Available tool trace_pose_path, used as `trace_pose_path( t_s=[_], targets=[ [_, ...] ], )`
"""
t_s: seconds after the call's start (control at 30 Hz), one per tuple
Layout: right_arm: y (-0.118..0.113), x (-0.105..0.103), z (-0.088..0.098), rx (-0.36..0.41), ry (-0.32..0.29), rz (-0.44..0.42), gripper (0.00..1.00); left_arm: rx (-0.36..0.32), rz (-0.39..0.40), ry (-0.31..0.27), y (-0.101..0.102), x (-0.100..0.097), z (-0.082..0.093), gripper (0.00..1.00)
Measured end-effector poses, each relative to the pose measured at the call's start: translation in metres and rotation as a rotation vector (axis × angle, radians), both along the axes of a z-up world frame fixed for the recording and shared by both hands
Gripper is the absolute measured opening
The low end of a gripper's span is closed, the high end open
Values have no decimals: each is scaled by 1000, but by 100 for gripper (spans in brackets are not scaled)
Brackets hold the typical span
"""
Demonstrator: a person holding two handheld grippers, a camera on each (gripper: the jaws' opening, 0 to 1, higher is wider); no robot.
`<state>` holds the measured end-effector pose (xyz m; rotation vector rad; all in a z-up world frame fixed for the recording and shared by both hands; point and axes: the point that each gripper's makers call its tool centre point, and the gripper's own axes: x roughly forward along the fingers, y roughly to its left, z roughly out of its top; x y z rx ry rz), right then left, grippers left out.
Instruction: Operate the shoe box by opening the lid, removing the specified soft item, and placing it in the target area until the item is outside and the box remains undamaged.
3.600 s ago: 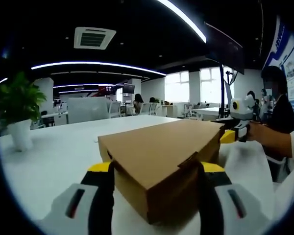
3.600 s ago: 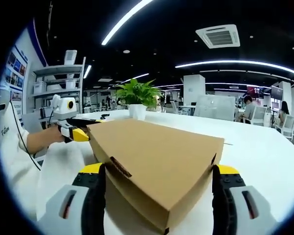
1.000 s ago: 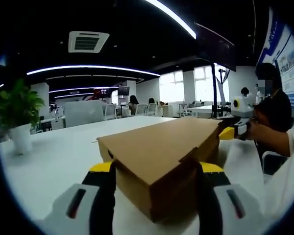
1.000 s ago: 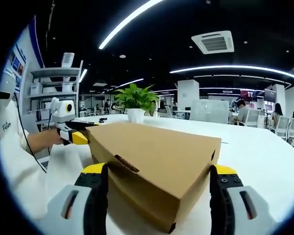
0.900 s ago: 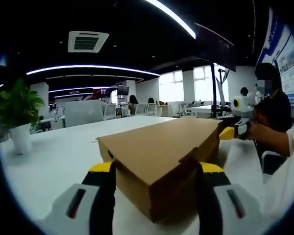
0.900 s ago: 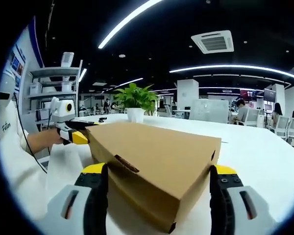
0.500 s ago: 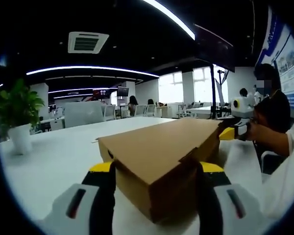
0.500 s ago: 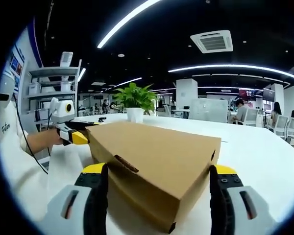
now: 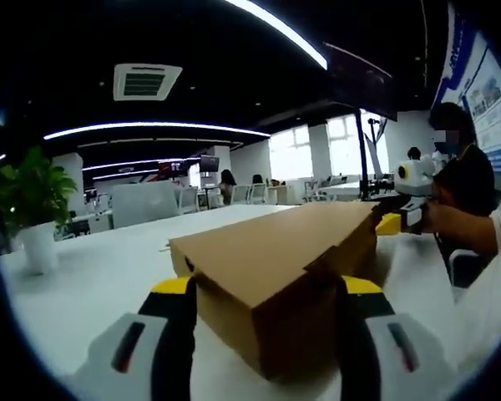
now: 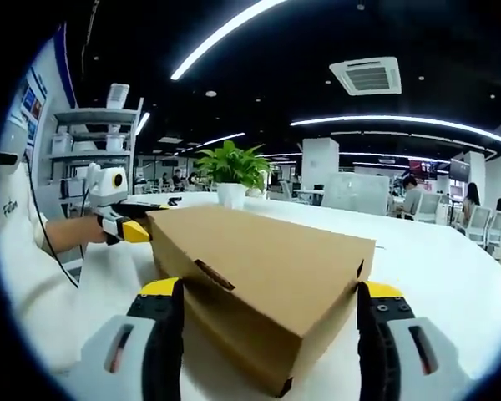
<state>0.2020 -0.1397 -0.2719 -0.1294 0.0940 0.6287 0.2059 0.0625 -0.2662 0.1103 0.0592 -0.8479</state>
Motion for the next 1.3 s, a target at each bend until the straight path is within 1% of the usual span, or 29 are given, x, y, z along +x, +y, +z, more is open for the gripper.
trace_pose_path(
  t_s=[0.03,0.07,0.1,0.2,0.27,0.33,0.4,0.43,0.57,0.6,0.63,0.7,0.73,0.77,0.8,0.83,0.87,0.9,0.93,0.97,1.0,1.03,1.07,1.1,1.13,1.17,1.23,1.27,1.3],
  targets=[
    [0,-1,1,-12,-16,2,84,12,0,-14,0,-1,0,69],
    [-2,-2,1,-47,-34,4,81,48,1,-49,1,0,-1,69],
    [-3,-3,3,-80,-63,8,79,76,1,-65,2,-1,-3,68],
    [-3,-8,5,-140,-99,13,78,109,-3,-102,5,-1,-1,69],
    [-6,-10,4,-187,-101,-8,77,110,-2,-105,5,-1,-1,69],
    [-6,-12,8,-239,-149,-9,79,110,-1,-99,10,-1,2,70],
    [-4,-16,3,-285,-139,6,79,115,9,-113,17,0,6,74],
    [-1,-21,1,-291,-145,23,78,108,-2,-112,21,-2,9,75],
    [-2,-26,5,-297,-164,23,79,107,-12,-92,24,-6,9,77],
    [-4,-27,8,-308,-184,19,79,71,-18,-69,24,-9,11,79],
    [-5,-29,11,-307,-189,23,81,37,-56,-46,22,-14,13,81],
    [-5,-33,17,-304,-217,34,90,52,-52,-77,25,-14,16,85],
    [0,-37,22,-298,-243,64,91,64,-60,-102,25,-16,18,86],
    [0,-40,25,-301,-254,70,88,74,-63,-134,25,-17,21,86],
    [-1,-40,27,-316,-272,58,82,91,-59,-150,27,-18,22,83],
    [-7,-40,27,-401,-301,37,73,108,-51,-150,29,-17,22,79],
    [-9,-40,26,-437,-301,31,64,123,-41,-159,31,-15,22,75],
    [-12,-39,26,-482,-315,8,63,134,-39,-166,32,-14,21,75],
    [-11,-39,28,-490,-333,7,64,145,-36,-169,31,-13,20,75],
    [-10,-40,28,-488,-335,6,58,157,-34,-170,31,-11,18,74],
    [-13,-41,32,-513,-357,-10,50,172,-43,-183,31,-12,17,69],
    [-15,-41,36,-544,-387,-27,43,202,-38,-222,33,-11,18,64],
    [-16,-43,39,-579,-414,-32,40,236,-16,-271,35,-10,20,60],
    [-15,-44,40,-614,-431,-27,42,317,-8,-331,36,-11,20,59],
    [-16,-44,40,-644,-432,-29,43,430,1,-387,38,-13,16,59],
    [-16,-45,43,-676,-450,-29,43,481,5,-423,39,-14,16,59],
    [-14,-48,47,-715,-488,-13,42,505,2,-455,37,-20,21,59],
    [-14,-48,50,-735,-506,-16,42,522,15,-490,39,-22,28,59],
    [-15,-49,49,-745,-496,-8,43,534,30,-514,40,-23,33,60]
  ],
)
